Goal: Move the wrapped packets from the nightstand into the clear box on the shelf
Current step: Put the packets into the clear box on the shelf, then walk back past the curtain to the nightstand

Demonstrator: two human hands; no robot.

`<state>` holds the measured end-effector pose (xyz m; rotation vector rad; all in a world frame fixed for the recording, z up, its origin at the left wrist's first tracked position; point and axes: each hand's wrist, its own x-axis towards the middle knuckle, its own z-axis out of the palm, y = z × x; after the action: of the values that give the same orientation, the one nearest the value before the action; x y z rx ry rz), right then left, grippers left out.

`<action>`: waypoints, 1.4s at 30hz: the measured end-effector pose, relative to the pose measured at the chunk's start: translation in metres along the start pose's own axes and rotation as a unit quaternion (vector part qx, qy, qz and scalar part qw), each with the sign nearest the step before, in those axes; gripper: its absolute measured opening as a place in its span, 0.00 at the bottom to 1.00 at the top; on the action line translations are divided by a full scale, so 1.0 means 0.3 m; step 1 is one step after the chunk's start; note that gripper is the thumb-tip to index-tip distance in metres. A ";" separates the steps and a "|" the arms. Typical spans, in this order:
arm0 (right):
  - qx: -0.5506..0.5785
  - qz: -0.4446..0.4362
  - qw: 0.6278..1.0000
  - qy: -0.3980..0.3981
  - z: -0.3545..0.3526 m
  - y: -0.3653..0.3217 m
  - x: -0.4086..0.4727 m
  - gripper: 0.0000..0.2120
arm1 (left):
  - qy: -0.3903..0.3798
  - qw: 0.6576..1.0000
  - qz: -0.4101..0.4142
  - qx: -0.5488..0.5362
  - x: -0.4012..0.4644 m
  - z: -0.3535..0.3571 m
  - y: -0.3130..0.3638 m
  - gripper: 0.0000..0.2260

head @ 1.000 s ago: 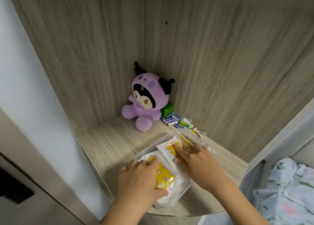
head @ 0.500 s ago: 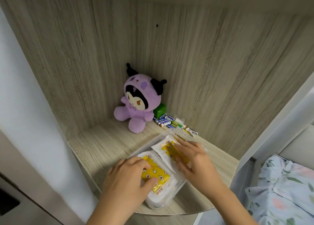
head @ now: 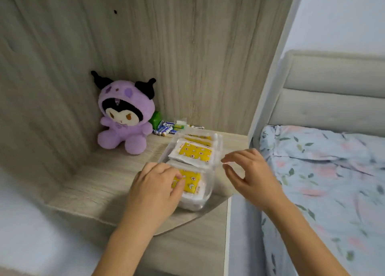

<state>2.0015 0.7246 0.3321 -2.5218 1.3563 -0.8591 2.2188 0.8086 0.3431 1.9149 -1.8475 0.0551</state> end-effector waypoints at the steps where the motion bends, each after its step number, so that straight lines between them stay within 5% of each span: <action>1: -0.040 0.029 0.999 -0.011 -0.024 0.001 -0.047 0.09 | -0.008 1.000 0.021 -0.001 -0.003 -0.007 0.009 0.04; 8: -0.232 0.241 0.938 -0.088 -0.241 0.014 -0.516 0.16 | -0.116 0.962 0.247 0.018 -0.006 0.019 0.240 0.09; 17: -0.281 0.509 0.813 -0.015 -0.507 -0.088 -1.247 0.19 | -0.230 0.850 0.474 -0.008 -0.278 0.165 0.700 0.20; 22: -0.291 0.603 0.739 0.068 -0.633 -0.236 -1.637 0.17 | -0.265 0.775 0.574 0.011 -0.504 0.230 0.979 0.18; 31: -0.252 0.747 0.611 0.076 -0.857 -0.495 -2.378 0.16 | -0.324 0.674 0.663 -0.012 -1.169 0.246 1.495 0.18; 42: -0.262 0.777 0.561 0.116 -1.134 -0.571 -2.912 0.17 | -0.351 0.619 0.701 -0.050 -1.760 0.190 2.040 0.18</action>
<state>1.5644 1.5715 0.3178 -0.3374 3.1290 -0.2549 1.5720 1.2943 0.2953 -0.1456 -3.2586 -0.3281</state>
